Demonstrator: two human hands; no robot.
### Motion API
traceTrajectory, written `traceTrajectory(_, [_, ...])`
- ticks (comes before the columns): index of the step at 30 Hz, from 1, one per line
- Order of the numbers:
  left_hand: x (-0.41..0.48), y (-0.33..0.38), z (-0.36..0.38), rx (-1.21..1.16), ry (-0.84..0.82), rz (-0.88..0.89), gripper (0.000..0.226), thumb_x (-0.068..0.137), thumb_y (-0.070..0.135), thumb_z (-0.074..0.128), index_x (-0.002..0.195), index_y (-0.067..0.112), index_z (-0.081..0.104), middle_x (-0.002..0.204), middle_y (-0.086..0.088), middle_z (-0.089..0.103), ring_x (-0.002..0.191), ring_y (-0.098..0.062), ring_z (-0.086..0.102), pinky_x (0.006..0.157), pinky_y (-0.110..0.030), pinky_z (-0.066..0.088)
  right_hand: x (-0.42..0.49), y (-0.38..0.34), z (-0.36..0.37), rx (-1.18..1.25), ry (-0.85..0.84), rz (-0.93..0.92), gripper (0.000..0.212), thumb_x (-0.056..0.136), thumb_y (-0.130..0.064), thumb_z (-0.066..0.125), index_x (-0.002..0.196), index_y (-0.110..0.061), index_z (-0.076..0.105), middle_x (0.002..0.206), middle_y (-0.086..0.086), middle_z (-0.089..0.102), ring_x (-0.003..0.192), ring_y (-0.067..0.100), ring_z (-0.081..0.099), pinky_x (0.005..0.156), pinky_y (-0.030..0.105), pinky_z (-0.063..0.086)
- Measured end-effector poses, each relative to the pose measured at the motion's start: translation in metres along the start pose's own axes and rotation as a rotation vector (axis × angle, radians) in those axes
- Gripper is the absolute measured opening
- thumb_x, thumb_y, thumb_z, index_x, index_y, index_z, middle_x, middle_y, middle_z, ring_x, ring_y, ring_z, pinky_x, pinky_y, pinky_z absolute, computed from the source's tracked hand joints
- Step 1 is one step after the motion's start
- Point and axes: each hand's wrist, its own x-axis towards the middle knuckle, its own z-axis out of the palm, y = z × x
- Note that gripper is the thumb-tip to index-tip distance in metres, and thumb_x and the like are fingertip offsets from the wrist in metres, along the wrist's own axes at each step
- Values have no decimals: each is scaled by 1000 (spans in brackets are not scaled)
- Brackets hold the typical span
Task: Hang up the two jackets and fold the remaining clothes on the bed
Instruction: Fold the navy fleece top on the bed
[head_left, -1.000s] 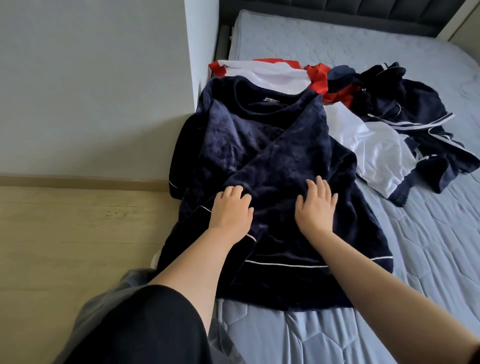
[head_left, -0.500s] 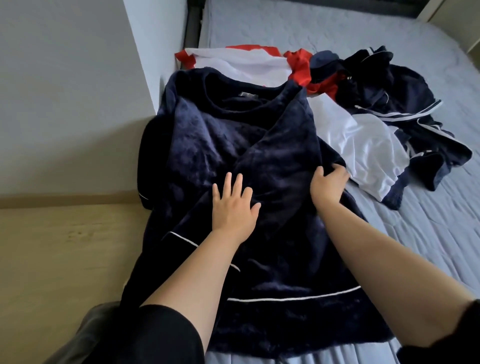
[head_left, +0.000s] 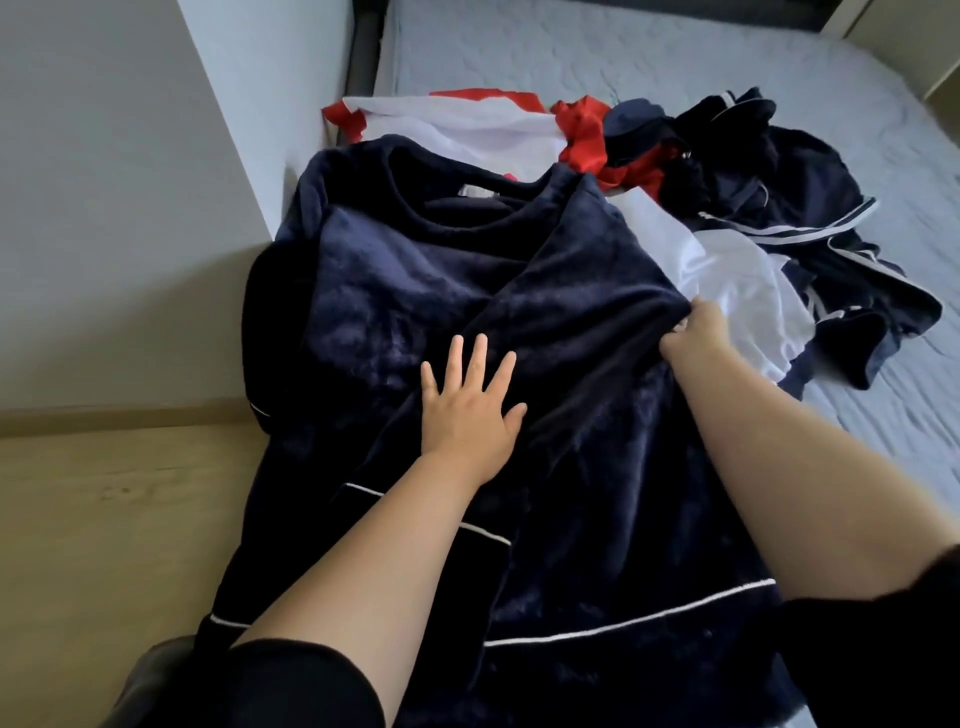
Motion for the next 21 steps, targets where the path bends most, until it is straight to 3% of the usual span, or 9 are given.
traceTrajectory(3, [-4,4,7,25,-47,-31,64,97,55,16,148,29,-12,157,-5,-18,142,-28,-23,112,-55,-8,-2,2,9,268,30,236,15,91,-15,54,106,-15,52,107,8,57,102,11,58,81,28,47])
traceTrajectory(5, [-7,4,10,51,-58,-44,65,96,57,14,148,29,-14,157,-6,-18,142,-28,-22,112,-56,-7,2,10,10,73,135,140,40,89,-19,57,127,-9,46,124,11,56,115,26,55,77,28,45])
traceTrajectory(7, [-8,3,9,63,-43,-37,65,96,57,14,148,29,-13,157,-6,-18,142,-28,-22,112,-56,-8,-3,12,3,0,207,63,43,89,-21,55,128,-4,47,127,16,54,116,30,54,82,30,45])
traceTrajectory(10, [-11,4,8,73,-10,-15,66,95,57,15,149,28,-11,157,-6,-17,143,-28,-21,112,-55,-7,-15,10,12,-326,407,-317,51,86,-13,54,135,-4,39,135,15,45,124,31,43,101,36,33])
traceTrajectory(13, [-17,0,7,92,-2,23,68,95,57,16,150,25,-8,158,-5,-13,143,-27,-19,113,-53,-7,-38,22,39,-672,91,-917,49,87,-16,50,134,-6,42,140,15,42,133,32,34,108,46,24])
traceTrajectory(14, [-19,-4,7,94,-12,41,68,95,57,17,150,25,-6,158,-4,-12,144,-26,-18,113,-53,-7,-43,33,44,-797,-51,-927,51,92,-24,46,140,-10,38,148,12,34,139,27,26,112,48,17])
traceTrajectory(16, [-26,-16,4,110,-41,83,67,94,58,18,150,27,-2,159,-1,-9,144,-24,-17,113,-52,-8,-41,55,42,-976,-171,-646,57,98,-39,32,149,-16,21,158,3,15,145,18,10,115,49,3])
traceTrajectory(18, [-32,-36,-1,117,-31,65,64,95,57,17,150,30,0,159,1,-7,144,-22,-16,113,-52,-7,-40,57,40,-991,-157,-383,60,99,-41,24,151,-14,11,159,1,5,146,17,2,115,52,-2])
traceTrajectory(21, [-44,-66,-11,47,-6,-90,60,97,52,20,151,28,6,159,0,1,146,-19,-7,114,-51,1,-55,34,58,-1032,-48,-413,60,98,-37,25,150,-11,10,159,8,3,146,23,-2,114,54,-2])
